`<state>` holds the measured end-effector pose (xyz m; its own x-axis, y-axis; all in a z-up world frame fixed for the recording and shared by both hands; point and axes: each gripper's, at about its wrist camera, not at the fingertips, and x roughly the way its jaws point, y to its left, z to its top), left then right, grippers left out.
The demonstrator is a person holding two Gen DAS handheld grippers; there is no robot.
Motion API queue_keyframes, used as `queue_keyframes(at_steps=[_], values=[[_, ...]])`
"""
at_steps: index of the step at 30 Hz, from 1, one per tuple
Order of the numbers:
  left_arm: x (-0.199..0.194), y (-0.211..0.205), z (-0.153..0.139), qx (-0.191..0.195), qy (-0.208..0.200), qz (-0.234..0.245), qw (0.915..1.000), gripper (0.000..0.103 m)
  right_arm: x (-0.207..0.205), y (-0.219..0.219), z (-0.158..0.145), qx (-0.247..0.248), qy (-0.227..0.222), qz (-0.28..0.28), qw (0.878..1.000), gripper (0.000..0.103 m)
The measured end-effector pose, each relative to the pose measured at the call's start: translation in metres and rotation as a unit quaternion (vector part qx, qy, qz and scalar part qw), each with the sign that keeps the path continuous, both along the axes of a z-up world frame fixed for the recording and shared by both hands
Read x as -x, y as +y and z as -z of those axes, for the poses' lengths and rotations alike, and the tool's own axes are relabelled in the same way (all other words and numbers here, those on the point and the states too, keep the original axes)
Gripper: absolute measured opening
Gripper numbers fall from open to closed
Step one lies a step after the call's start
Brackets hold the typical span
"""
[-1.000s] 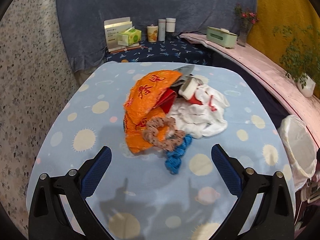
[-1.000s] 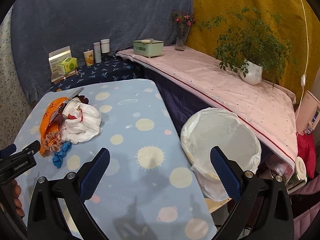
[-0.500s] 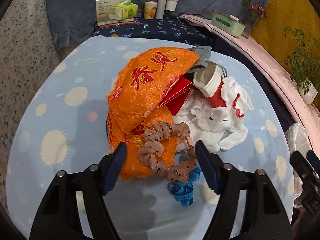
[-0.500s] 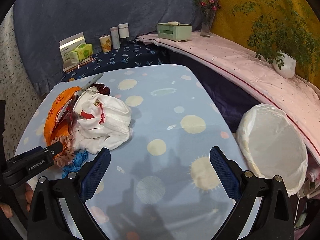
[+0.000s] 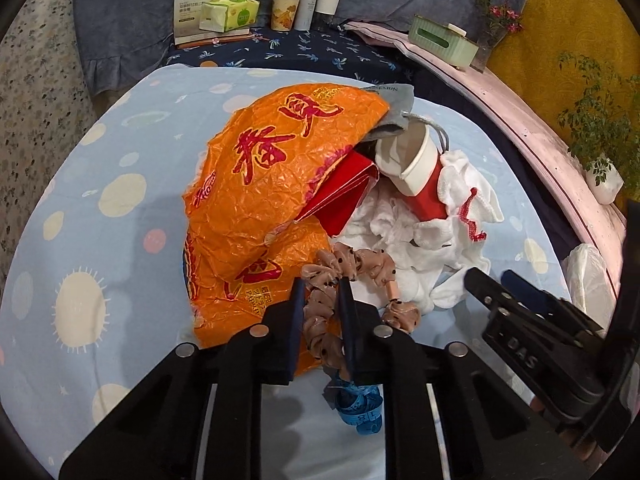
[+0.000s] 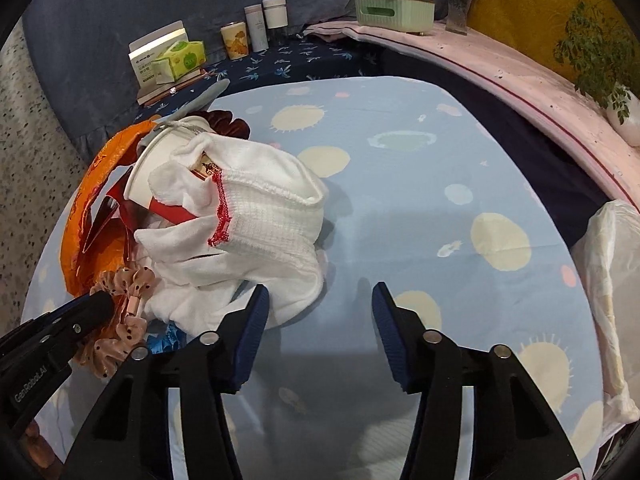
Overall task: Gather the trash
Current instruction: 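Grasp the brown beaded hair tie with the left tool while the right tool grasps the white cloth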
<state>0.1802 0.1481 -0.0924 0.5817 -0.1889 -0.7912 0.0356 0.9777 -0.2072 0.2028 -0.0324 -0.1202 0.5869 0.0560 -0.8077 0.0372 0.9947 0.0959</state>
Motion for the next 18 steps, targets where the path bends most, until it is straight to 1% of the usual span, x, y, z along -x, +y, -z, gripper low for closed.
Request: queue_keyframes(at_steps=[1, 3, 4, 5, 9, 14, 18], values=[[-0.001, -0.001, -0.001, 0.0, -0.001, 0.001, 1.0, 0.015, -0.003, 0.0, 0.003, -0.004, 0.004, -0.001, 1.0, 0.033], [-0.002, -0.002, -0.004, 0.0, -0.003, 0.003, 1.0, 0.014, -0.005, 0.0, 0.004, -0.017, 0.003, -0.004, 1.0, 0.016], [-0.002, -0.004, -0.006, 0.0, -0.005, 0.005, 1.0, 0.014, -0.004, 0.0, 0.003, -0.019, 0.001, -0.004, 1.0, 0.013], [-0.002, -0.005, -0.007, -0.001, -0.006, 0.006, 1.0, 0.013, -0.005, 0.0, 0.002, -0.018, 0.0, -0.005, 1.0, 0.006], [0.003, -0.012, -0.018, -0.001, -0.017, 0.011, 0.9998, 0.013, 0.001, -0.004, -0.013, -0.022, -0.017, -0.004, 1.0, 0.004], [0.013, -0.023, -0.037, 0.001, -0.033, 0.02, 0.9993, 0.012, 0.016, -0.021, -0.048, -0.025, -0.054, 0.007, 0.998, 0.004], [0.021, -0.039, -0.059, 0.0, -0.052, 0.032, 0.9981, 0.012, 0.029, -0.041, -0.079, -0.026, -0.083, 0.022, 0.996, 0.004]])
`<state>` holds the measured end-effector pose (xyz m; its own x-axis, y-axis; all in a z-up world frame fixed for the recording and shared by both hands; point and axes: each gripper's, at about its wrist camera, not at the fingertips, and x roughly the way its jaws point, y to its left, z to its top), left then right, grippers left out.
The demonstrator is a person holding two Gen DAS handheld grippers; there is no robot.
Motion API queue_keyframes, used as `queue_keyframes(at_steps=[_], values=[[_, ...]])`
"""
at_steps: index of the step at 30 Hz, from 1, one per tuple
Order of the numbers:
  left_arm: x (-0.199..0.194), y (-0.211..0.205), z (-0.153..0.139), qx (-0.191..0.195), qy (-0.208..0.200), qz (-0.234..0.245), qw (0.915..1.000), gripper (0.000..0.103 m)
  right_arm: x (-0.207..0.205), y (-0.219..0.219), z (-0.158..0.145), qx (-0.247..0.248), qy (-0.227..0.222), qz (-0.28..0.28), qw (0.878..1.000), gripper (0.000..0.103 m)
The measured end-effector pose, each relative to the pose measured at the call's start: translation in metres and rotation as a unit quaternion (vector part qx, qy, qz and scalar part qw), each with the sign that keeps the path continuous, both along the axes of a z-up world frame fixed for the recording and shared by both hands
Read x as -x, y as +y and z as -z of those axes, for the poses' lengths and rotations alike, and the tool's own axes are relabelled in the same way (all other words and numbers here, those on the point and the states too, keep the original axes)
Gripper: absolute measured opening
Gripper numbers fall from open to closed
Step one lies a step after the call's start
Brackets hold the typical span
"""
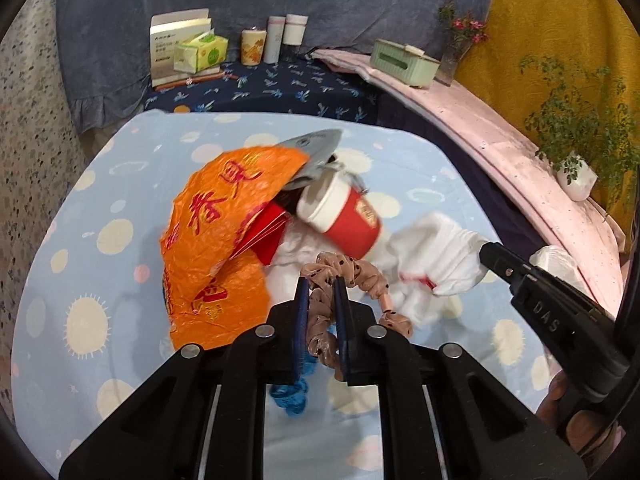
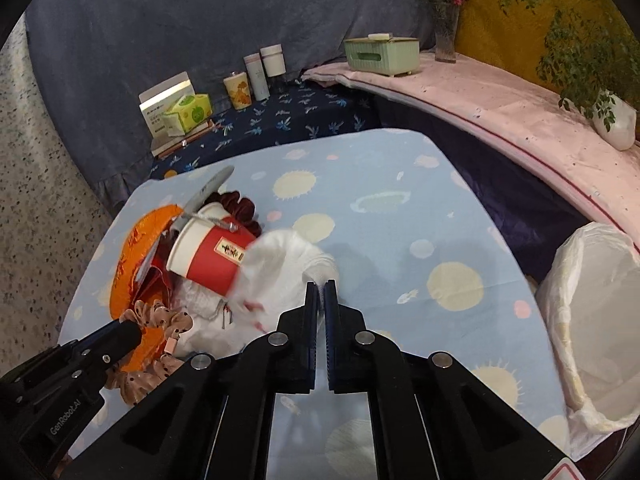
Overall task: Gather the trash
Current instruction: 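Grasp the brown beaded hair tie with the left tool while the right tool grasps the white cloth, then carry both items over the white bin and open both tools to drop them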
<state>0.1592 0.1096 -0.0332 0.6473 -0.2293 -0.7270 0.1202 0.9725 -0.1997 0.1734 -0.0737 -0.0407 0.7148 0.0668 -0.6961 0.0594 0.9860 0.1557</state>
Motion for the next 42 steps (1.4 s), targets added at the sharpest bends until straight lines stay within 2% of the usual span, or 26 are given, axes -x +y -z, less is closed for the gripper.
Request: queue_keyframes(at_steps=[10, 18, 29, 40, 42], values=[[0.018, -0.064, -0.053, 0.003, -0.046, 0.047, 0.9978, 0.012, 0.039, -0.063, -0.061, 0.007, -0.059, 0.046, 0.997, 0.004], [0.031, -0.134, -0.072, 0.002, -0.06, 0.099, 0.9933, 0.012, 0.072, -0.126, -0.083, 0.011, -0.079, 0.094, 0.992, 0.004], [0.046, -0.227, -0.069, 0.001, -0.056, 0.17, 0.9838, 0.013, 0.109, -0.211, -0.071, -0.004, -0.069, 0.153, 0.986, 0.004], [0.046, -0.289, -0.048, 0.003, -0.036, 0.216, 0.9757, 0.013, 0.121, -0.26, -0.039, -0.022, -0.043, 0.19, 0.981, 0.004], [0.045, -0.299, -0.044, 0.002, -0.032, 0.222, 0.9744, 0.016, 0.12, -0.267, -0.032, -0.024, -0.035, 0.195, 0.98, 0.004]])
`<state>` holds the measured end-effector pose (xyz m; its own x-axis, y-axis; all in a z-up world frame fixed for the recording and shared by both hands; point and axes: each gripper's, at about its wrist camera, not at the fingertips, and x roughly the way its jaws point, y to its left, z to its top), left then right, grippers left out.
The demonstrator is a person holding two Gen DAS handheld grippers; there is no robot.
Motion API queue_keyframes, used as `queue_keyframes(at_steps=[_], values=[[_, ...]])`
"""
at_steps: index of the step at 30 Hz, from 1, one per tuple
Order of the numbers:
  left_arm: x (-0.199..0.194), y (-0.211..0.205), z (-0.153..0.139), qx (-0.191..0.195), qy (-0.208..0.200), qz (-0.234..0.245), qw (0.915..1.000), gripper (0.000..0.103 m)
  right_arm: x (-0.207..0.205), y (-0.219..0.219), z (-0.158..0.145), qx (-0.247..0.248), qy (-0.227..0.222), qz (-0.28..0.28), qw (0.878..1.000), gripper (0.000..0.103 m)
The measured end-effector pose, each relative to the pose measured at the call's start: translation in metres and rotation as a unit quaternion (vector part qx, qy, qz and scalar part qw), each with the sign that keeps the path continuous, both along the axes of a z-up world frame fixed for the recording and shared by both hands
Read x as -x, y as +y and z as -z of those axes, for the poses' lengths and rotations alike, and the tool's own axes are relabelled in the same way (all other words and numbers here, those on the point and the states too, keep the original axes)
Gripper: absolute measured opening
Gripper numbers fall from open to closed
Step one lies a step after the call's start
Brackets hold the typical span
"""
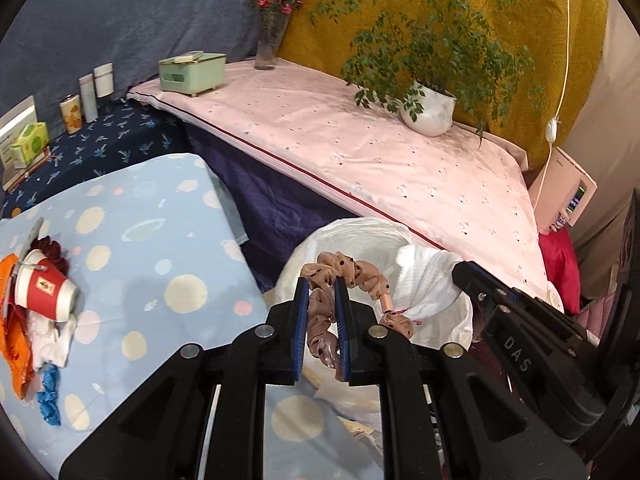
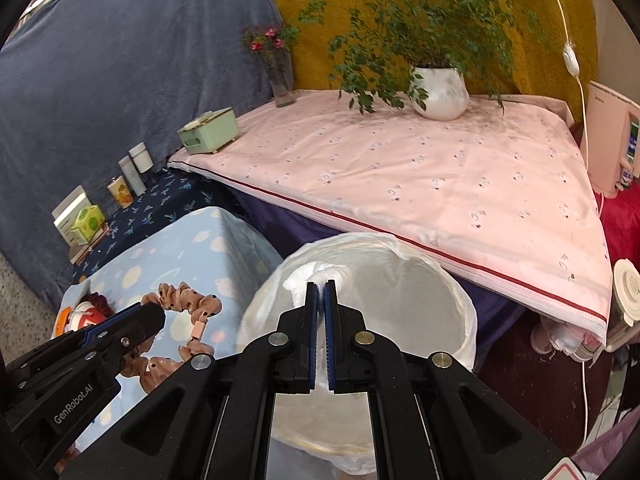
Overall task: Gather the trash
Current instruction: 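Carry both items over the white bin and open both tools to drop them, then move both tools back over the trash pile on the table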
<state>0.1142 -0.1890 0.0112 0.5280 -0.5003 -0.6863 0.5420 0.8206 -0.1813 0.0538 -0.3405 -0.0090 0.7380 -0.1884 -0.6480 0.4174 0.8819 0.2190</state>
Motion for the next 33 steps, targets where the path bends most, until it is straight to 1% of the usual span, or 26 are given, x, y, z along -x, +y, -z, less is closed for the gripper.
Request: queue_keyframes(at_steps=[2, 4, 5, 7, 8, 9, 11, 12, 17, 19, 21, 26, 28, 30, 33], values=[[-0.001, -0.008, 0.003, -0.001, 0.004, 0.005, 1.0, 0.018, -0.001, -0.007, 0.007, -0.008, 0.006, 0.004, 1.0, 0.006], [-0.003, -0.014, 0.005, -0.003, 0.004, 0.004, 1.0, 0.025, 0.001, -0.012, 0.01, -0.009, 0.007, 0.015, 1.0, 0.008], [-0.004, -0.017, 0.006, -0.005, 0.005, 0.003, 1.0, 0.032, 0.001, -0.013, 0.011, -0.01, 0.008, 0.018, 1.0, 0.011], [-0.004, -0.019, 0.008, -0.006, 0.005, 0.001, 1.0, 0.039, 0.001, -0.016, 0.012, -0.009, 0.008, 0.024, 1.0, 0.019], [-0.005, -0.02, 0.009, -0.007, 0.006, -0.001, 1.0, 0.046, 0.002, -0.017, 0.012, -0.008, 0.008, 0.027, 1.0, 0.027], [-0.005, -0.02, 0.009, -0.008, 0.005, -0.004, 1.0, 0.049, 0.004, -0.017, 0.012, -0.008, 0.007, 0.029, 1.0, 0.034], [-0.004, -0.019, 0.01, -0.008, 0.002, -0.007, 0.9999, 0.053, 0.006, -0.015, 0.011, -0.005, 0.003, 0.031, 0.999, 0.04], [-0.004, -0.017, 0.01, -0.009, 0.0, -0.009, 0.9999, 0.054, 0.006, -0.013, 0.01, -0.003, 0.002, 0.03, 1.0, 0.04], [-0.004, -0.007, 0.011, -0.012, 0.0, -0.021, 0.9997, 0.055, 0.006, -0.004, 0.004, 0.003, 0.0, 0.018, 1.0, 0.04], [-0.005, 0.001, 0.01, -0.009, 0.001, -0.029, 0.9995, 0.055, 0.006, 0.002, 0.001, 0.008, -0.002, 0.013, 1.0, 0.042], [-0.006, 0.012, 0.01, -0.006, 0.003, -0.039, 0.9992, 0.058, 0.007, 0.01, -0.002, 0.012, -0.004, 0.008, 1.0, 0.045], [-0.006, 0.045, 0.009, -0.005, -0.007, -0.08, 0.9968, 0.069, 0.007, 0.033, -0.007, 0.016, -0.008, -0.013, 1.0, 0.047], [-0.006, 0.059, 0.01, -0.005, -0.007, -0.094, 0.9956, 0.069, 0.007, 0.044, -0.008, 0.017, -0.009, -0.023, 1.0, 0.047], [-0.007, 0.075, 0.011, -0.006, -0.005, -0.11, 0.9939, 0.07, 0.006, 0.055, -0.009, 0.019, -0.01, -0.033, 0.999, 0.05], [-0.008, 0.101, 0.015, -0.006, -0.001, -0.134, 0.9909, 0.07, 0.004, 0.074, -0.009, 0.025, -0.008, -0.049, 0.998, 0.051]])
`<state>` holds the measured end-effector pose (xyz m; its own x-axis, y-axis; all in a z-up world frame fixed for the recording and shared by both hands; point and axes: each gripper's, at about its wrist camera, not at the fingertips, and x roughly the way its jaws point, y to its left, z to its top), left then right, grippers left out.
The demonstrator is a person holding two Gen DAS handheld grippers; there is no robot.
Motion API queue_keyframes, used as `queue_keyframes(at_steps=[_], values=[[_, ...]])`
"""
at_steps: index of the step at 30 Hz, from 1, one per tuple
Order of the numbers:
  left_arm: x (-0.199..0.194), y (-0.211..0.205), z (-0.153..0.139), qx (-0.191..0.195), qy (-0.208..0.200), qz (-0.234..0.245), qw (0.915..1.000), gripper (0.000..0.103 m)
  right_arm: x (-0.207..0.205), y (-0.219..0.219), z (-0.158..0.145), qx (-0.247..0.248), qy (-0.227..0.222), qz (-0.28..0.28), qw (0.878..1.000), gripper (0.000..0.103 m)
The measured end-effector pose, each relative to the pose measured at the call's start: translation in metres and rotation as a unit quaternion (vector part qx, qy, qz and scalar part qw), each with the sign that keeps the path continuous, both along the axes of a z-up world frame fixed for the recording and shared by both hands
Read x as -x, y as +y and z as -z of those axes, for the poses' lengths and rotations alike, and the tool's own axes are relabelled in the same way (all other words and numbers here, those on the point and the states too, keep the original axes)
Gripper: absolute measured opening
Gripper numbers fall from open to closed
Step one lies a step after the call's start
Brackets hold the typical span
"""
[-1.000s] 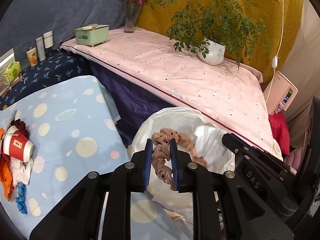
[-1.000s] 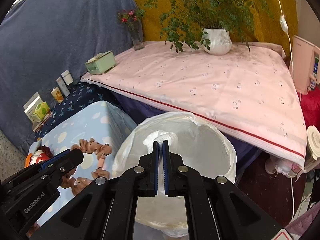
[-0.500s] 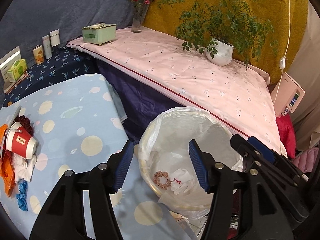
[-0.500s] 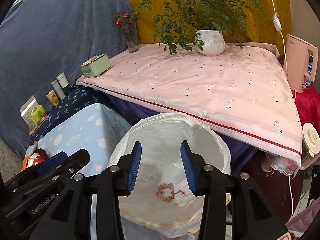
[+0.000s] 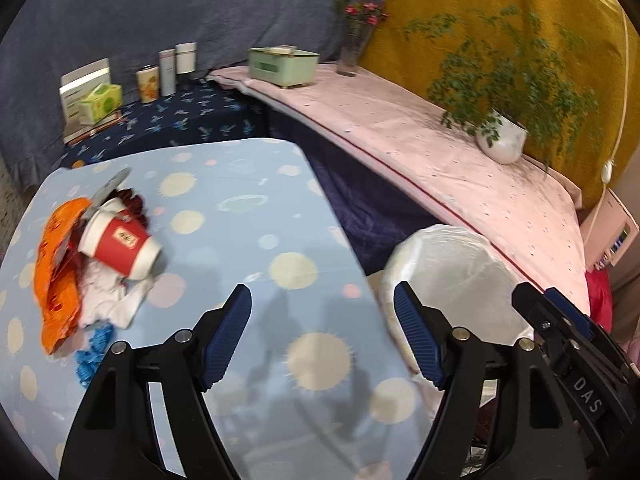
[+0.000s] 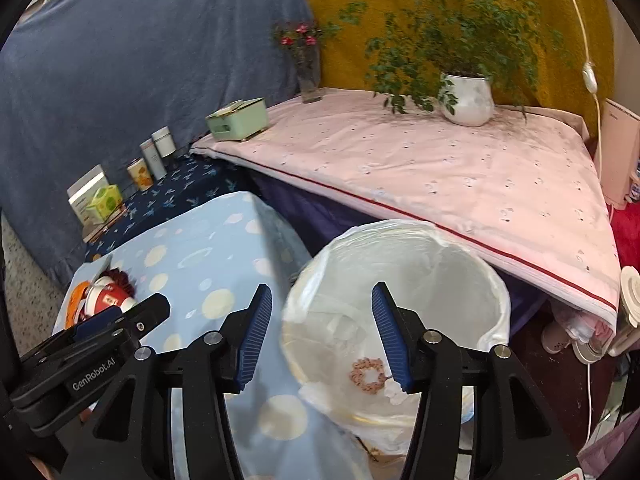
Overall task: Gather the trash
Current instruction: 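Move both tools back over the trash pile on the table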
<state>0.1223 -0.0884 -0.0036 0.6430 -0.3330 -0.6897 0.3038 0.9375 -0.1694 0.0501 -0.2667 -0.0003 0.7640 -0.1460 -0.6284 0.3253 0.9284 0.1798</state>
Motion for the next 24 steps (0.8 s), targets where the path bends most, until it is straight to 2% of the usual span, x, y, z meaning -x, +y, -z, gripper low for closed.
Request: queue_keyframes(at_steps=[5, 7, 9, 12, 24], values=[[-0.001, 0.037, 0.006, -0.017, -0.003, -0.033, 0.9993, 0.07, -0.006, 0.031, 0.002, -0.001, 0.005, -0.029, 1.0, 0.052], [-0.001, 0.052, 0.007, -0.02, -0.003, -0.047, 0.9987, 0.074, -0.008, 0.044, 0.004, -0.001, 0.007, -0.04, 0.999, 0.053], [0.001, 0.07, 0.01, -0.017, -0.002, -0.062, 0.9979, 0.081, -0.01, 0.06, 0.005, 0.001, 0.009, -0.053, 0.999, 0.056], [0.002, 0.099, 0.017, -0.02, -0.002, -0.086, 0.9961, 0.085, -0.015, 0.083, 0.008, 0.0, 0.014, -0.076, 0.997, 0.057], [-0.002, 0.218, 0.048, -0.031, 0.028, -0.171, 0.9843, 0.085, -0.036, 0.184, 0.039, -0.015, 0.055, -0.158, 0.986, 0.057]])
